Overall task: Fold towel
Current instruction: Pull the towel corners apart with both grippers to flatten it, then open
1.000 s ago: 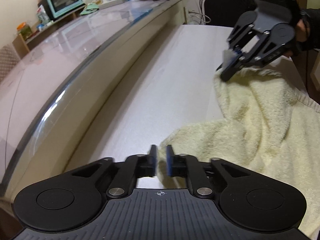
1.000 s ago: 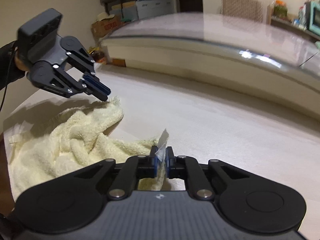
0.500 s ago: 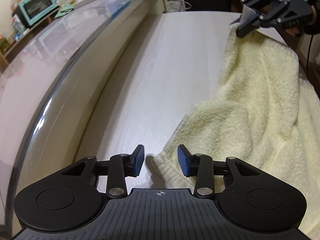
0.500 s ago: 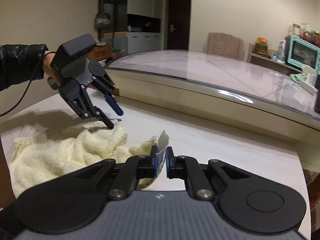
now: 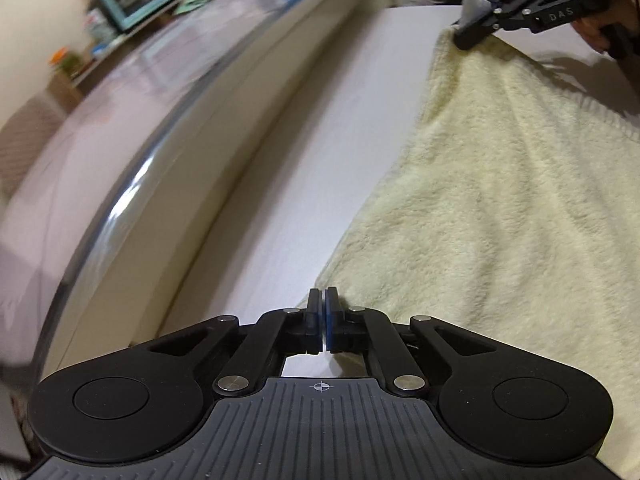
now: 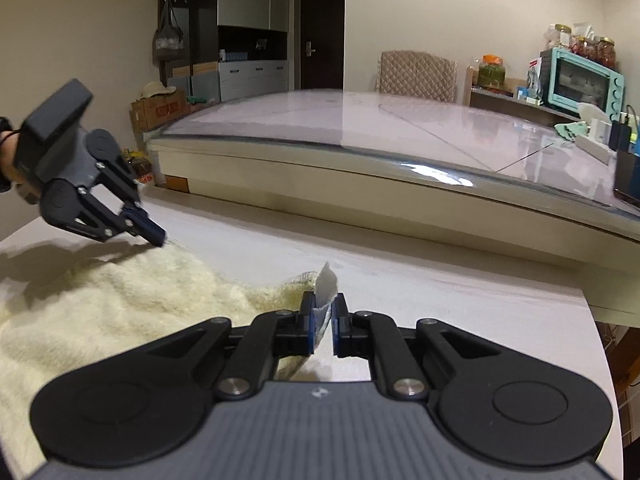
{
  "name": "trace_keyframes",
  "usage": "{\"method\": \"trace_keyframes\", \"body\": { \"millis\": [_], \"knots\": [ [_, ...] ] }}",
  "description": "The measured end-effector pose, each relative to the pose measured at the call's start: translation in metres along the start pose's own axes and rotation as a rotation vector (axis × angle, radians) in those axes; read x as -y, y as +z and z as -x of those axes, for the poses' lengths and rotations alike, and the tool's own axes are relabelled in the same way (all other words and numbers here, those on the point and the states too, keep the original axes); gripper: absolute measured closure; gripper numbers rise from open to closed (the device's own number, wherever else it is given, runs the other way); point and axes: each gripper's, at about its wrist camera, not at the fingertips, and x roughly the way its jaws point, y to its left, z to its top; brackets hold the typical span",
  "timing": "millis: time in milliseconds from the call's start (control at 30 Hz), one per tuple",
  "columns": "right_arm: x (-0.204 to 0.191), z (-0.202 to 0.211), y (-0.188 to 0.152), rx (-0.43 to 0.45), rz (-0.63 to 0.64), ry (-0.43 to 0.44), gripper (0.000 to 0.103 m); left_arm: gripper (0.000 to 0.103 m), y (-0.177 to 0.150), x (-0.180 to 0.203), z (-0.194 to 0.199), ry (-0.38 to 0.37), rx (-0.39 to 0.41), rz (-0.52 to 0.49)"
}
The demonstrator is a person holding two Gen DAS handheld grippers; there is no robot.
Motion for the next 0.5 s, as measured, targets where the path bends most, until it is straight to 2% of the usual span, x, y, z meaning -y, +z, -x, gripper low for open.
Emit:
{"method": "trace_keyframes", "body": {
  "millis": [233,400,500],
  "knots": [
    [0.003,-0.033,0.006,-0.079,0.043,-0.018,0.094,0.102,-0.005,0.003,0.000,0.088,0.004,0.074],
    [0.004,-0.053,0.002,-0.136,0.094,-0.028,0.094,0.102,-0.004,0.021,0.009,0.158,-0.018,0.103],
    [0.003,-0.059,-0.001,-0.143,0.116,-0.049,0.086,0.102,-0.002,0.026,0.010,0.191,-0.020,0.134]
  ]
}}
